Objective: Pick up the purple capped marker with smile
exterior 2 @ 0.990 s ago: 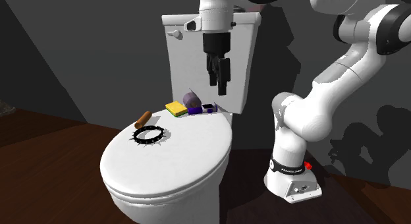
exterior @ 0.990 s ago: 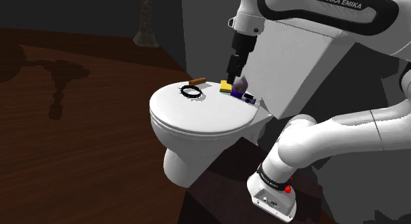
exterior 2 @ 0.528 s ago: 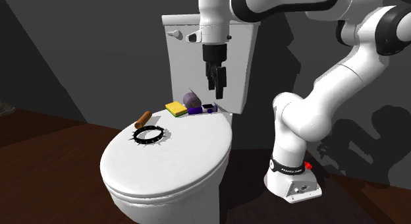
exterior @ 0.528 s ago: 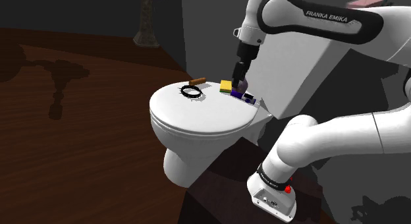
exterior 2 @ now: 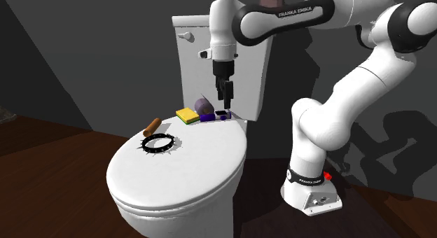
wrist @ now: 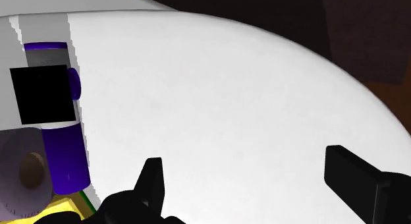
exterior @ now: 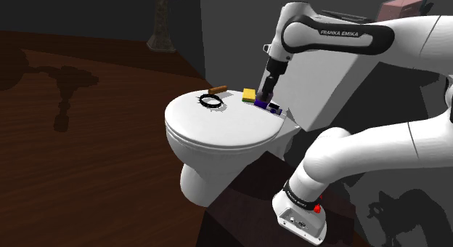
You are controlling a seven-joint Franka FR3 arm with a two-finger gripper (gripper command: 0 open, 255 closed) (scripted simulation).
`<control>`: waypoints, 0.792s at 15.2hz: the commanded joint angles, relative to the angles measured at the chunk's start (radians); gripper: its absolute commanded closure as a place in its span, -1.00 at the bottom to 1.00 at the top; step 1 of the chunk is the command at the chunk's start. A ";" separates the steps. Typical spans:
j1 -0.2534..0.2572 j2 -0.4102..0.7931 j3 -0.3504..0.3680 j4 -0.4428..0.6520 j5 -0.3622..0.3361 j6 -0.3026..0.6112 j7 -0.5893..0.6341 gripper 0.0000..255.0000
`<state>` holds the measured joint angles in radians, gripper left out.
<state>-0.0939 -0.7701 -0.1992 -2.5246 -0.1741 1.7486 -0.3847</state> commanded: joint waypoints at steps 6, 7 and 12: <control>-0.052 0.114 -0.162 -0.016 -0.092 0.165 -0.149 -1.00; -0.057 0.137 -0.186 -0.013 -0.101 0.190 -0.170 -1.00; -0.067 0.271 -0.308 0.023 -0.123 0.315 -0.282 -1.00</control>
<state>-0.1630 -0.5353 -0.4819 -2.5143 -0.2969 2.0341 -0.6430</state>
